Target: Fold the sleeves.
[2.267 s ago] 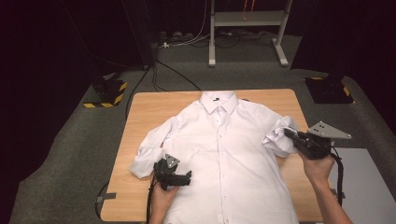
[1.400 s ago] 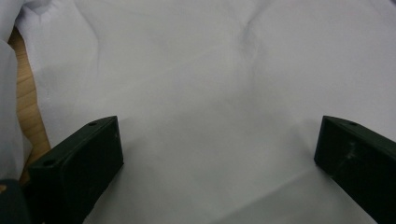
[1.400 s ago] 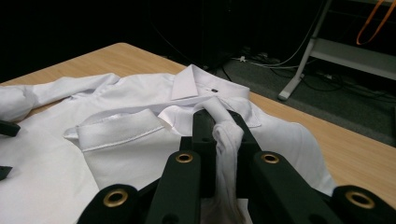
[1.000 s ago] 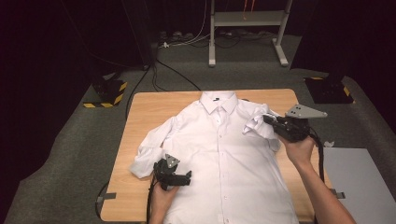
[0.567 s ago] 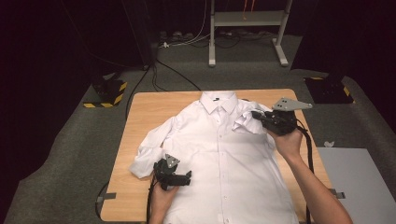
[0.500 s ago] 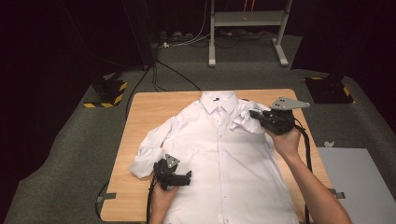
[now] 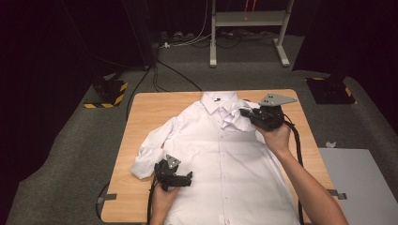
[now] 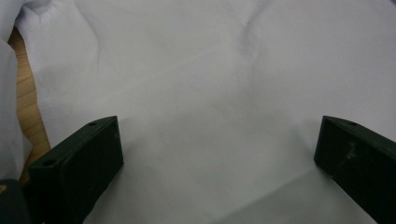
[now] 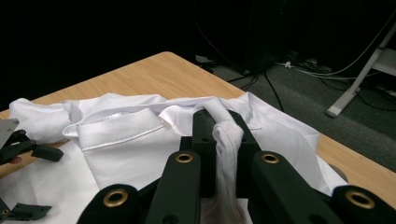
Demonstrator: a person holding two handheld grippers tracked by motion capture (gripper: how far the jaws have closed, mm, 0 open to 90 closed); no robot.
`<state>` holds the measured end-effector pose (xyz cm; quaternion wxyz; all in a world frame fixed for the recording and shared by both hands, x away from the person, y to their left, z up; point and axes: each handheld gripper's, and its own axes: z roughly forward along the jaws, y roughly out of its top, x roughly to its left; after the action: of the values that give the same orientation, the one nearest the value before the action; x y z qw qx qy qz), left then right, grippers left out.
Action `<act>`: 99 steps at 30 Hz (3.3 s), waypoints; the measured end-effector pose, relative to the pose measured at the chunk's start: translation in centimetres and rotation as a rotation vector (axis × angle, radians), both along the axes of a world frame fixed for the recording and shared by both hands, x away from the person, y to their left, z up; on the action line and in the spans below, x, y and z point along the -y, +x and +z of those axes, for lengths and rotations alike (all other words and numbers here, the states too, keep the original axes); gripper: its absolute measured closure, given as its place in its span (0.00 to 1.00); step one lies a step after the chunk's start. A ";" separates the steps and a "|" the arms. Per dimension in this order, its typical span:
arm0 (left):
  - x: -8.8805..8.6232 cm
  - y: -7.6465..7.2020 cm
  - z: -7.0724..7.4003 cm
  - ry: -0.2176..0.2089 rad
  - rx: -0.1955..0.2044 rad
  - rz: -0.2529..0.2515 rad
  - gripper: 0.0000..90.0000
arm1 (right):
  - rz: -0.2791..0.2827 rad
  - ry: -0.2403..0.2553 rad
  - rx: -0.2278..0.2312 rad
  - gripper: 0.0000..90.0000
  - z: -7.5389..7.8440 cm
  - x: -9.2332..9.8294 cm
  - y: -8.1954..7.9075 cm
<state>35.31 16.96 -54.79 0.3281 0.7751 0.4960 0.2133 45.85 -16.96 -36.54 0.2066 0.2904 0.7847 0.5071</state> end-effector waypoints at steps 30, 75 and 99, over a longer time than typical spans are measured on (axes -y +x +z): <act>0.0 0.0 0.0 0.001 0.000 0.000 0.01 | 0.024 0.017 -0.005 0.95 1.1 -1.7 1.4; 0.0 0.0 0.0 0.001 -0.001 0.000 0.01 | 0.063 0.023 -0.026 0.95 3.0 -4.2 3.1; 0.0 0.0 0.0 0.001 -0.001 0.000 0.01 | 0.059 0.010 -0.075 0.95 0.7 -7.7 5.1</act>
<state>35.30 16.96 -54.79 0.3275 0.7755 0.4958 0.2133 51.00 -9.28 -35.83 0.1607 0.2870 0.7976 0.5056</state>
